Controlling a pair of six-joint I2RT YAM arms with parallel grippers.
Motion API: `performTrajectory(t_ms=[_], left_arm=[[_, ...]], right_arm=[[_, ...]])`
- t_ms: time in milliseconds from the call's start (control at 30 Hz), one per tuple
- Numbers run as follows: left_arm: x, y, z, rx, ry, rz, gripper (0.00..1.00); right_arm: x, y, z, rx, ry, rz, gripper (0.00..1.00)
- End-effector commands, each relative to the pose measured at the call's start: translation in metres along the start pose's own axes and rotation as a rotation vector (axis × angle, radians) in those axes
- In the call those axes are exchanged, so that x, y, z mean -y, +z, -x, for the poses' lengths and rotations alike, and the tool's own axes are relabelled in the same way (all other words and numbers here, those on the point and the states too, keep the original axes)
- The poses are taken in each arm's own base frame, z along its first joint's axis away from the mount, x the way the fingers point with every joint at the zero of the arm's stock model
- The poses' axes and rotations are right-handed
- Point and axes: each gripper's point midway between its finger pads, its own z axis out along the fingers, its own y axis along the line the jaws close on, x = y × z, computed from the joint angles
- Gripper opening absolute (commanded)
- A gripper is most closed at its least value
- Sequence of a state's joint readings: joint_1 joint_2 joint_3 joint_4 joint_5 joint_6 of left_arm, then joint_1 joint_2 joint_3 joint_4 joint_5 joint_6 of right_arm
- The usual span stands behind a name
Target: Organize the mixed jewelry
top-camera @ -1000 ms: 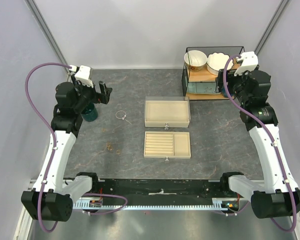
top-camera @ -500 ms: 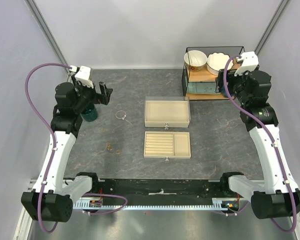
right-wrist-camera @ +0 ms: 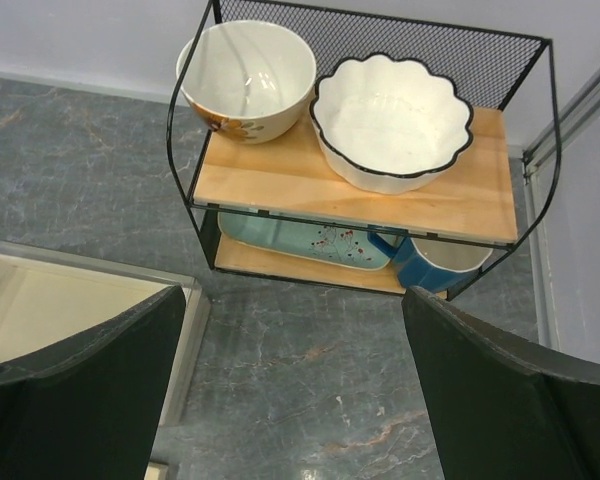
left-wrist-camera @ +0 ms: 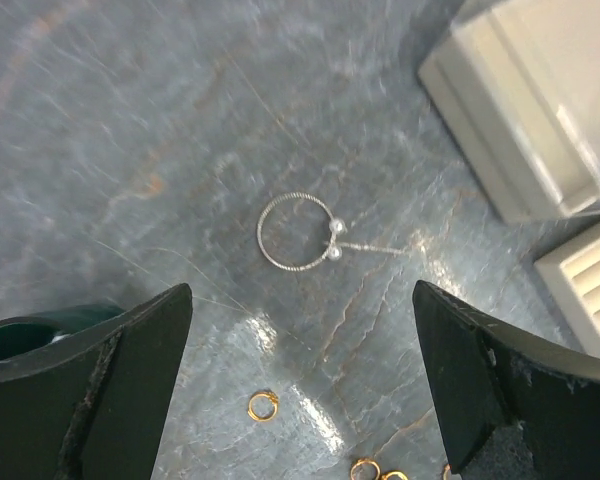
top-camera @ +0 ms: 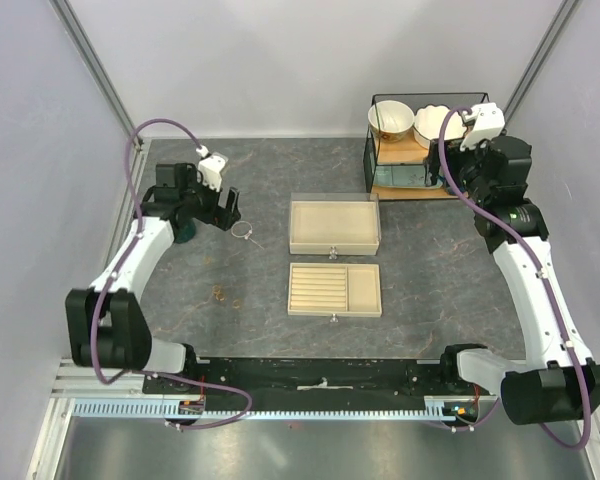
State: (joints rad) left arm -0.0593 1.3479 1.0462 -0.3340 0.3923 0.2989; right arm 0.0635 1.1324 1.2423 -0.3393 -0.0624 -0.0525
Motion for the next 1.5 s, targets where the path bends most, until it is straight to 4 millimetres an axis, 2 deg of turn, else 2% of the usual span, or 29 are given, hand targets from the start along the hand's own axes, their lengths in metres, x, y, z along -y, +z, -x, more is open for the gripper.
performTrajectory(t_ms=[0,300,400,533,733,800,1133,1467], left_arm=[[0.005,0.018,-0.009,-0.087,0.108,-0.076,0.97],[0.02,0.068,-0.044,-0.266,0.251,-0.066,0.93],[0.019,0.076,-0.045,-0.286,0.276,-0.065,0.9],[0.017,0.088,-0.058,-0.345,0.289,-0.078,0.87],[0.016,0.097,-0.074,-0.411,0.295,-0.089,0.81],[0.019,0.098,-0.08,-0.429,0.287,-0.112,0.75],[0.028,0.107,-0.097,-0.477,0.279,-0.157,0.7],[0.028,0.122,-0.103,-0.495,0.263,-0.157,0.61]], right_arm=[[-0.007,0.006,-0.002,-0.003,-0.003,0.037,0.98],[-0.008,0.013,-0.018,-0.044,-0.004,0.047,0.98],[-0.009,0.013,-0.02,-0.047,-0.006,0.05,0.98],[-0.008,0.011,-0.023,-0.05,-0.013,0.043,0.98],[-0.007,0.012,-0.028,-0.061,-0.012,0.039,0.98],[-0.007,0.013,-0.028,-0.063,-0.011,0.04,0.98],[-0.007,0.014,-0.03,-0.066,-0.01,0.039,0.98],[-0.007,0.012,-0.031,-0.066,-0.01,0.042,0.98]])
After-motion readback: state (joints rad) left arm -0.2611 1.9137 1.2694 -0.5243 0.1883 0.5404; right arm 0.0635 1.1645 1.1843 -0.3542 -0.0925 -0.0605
